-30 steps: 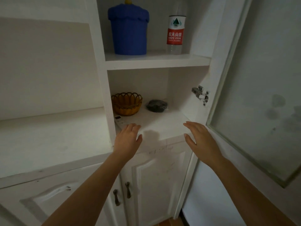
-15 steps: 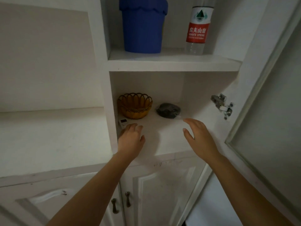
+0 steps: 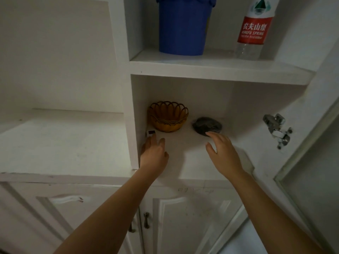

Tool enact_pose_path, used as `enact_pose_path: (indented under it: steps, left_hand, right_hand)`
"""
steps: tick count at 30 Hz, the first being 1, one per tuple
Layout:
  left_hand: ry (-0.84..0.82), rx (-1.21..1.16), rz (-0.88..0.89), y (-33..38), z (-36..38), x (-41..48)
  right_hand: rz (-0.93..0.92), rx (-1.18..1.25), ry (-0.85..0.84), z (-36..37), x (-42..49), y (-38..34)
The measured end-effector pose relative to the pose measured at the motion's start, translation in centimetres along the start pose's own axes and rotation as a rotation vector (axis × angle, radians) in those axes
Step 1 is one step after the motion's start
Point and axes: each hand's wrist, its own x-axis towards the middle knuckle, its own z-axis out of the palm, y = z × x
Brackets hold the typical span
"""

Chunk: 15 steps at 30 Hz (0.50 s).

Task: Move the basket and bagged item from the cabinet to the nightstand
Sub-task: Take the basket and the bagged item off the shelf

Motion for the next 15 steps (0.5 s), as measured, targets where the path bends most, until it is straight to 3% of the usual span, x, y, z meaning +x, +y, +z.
enact_pose_path:
  steps: [10,15]
  left_hand:
    - [0.088,-0.070,-0.056,1.9,-0.1,6.4]
    - [0.166,0.080,0.089,1.9,0.7,9.0]
  right_hand:
    - [0.061,0.008,0.035,-0.3,1.2,2.6]
    - [0.076,0.009,0.037,-0.5,1.6,3.9]
